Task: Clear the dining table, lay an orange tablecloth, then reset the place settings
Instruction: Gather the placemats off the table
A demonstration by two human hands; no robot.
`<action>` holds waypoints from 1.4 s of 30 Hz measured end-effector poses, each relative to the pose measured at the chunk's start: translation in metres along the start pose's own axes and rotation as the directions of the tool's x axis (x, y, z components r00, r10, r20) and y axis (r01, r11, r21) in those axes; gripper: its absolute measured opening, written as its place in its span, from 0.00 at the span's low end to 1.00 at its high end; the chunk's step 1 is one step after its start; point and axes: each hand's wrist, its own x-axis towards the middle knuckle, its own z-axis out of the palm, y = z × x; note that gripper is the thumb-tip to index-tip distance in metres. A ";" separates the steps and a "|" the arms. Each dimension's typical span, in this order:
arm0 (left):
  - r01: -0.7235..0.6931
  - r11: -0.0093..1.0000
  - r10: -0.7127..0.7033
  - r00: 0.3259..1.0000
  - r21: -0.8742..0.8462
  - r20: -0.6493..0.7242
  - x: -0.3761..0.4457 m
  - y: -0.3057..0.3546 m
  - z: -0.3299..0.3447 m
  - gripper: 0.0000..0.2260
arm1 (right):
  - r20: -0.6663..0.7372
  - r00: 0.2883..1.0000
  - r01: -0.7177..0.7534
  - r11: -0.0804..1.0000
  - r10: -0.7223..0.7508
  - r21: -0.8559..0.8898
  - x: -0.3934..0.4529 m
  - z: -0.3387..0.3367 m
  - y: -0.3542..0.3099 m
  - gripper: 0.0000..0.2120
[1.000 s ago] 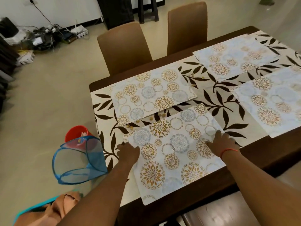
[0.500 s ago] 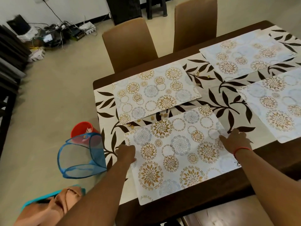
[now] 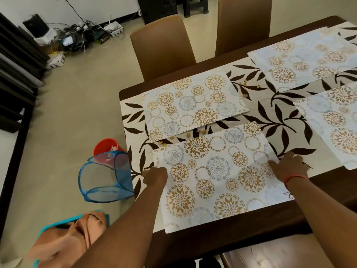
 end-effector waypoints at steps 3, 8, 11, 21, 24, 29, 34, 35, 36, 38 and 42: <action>-0.002 0.998 0.003 1.000 -0.062 0.010 -0.005 0.001 -0.005 0.22 | 0.009 1.000 0.007 0.999 -0.007 0.044 -0.002 0.003 -0.001 0.38; -0.035 0.973 0.039 0.999 -0.228 0.012 -0.008 -0.012 -0.005 0.22 | 0.007 1.000 0.014 0.996 -0.015 0.088 -0.011 0.008 -0.002 0.35; -0.094 0.974 0.097 0.995 -0.207 0.001 -0.015 -0.016 0.002 0.20 | 0.003 1.000 -0.001 0.997 0.001 0.072 -0.018 0.009 -0.002 0.36; -0.021 0.999 0.024 0.996 0.031 -0.089 -0.023 -0.033 0.006 0.18 | 0.019 0.996 -0.092 0.992 0.090 0.091 -0.045 0.020 0.009 0.38; -0.001 1.000 0.002 0.998 0.006 -0.061 -0.022 -0.038 0.003 0.18 | 0.051 0.989 -0.145 0.980 0.140 0.137 -0.057 0.024 0.008 0.39; 0.044 0.992 -0.044 0.999 -0.122 0.005 -0.009 -0.055 -0.011 0.21 | 0.086 0.977 -0.212 0.953 0.198 0.216 -0.081 0.035 0.012 0.38; -0.021 0.895 0.049 0.997 -0.445 0.052 0.002 -0.069 -0.025 0.28 | 0.123 0.971 -0.234 0.927 0.206 0.293 -0.107 0.050 0.007 0.38; -0.086 0.890 0.114 0.993 -0.448 0.036 0.004 -0.070 -0.028 0.25 | 0.125 0.970 -0.236 0.924 0.207 0.301 -0.111 0.053 0.008 0.38; -0.162 0.880 0.190 0.982 -0.447 0.019 0.006 -0.072 -0.033 0.21 | 0.130 0.969 -0.241 0.919 0.210 0.311 -0.115 0.056 0.007 0.37; -0.305 0.862 0.336 0.942 -0.404 0.004 0.007 -0.076 -0.046 0.16 | 0.160 0.967 -0.243 0.916 0.201 0.320 -0.121 0.058 0.007 0.35; -0.618 0.733 0.638 0.769 -0.284 -0.026 0.008 -0.082 -0.069 0.17 | 0.158 0.969 -0.231 0.929 0.191 0.290 -0.142 0.064 -0.003 0.33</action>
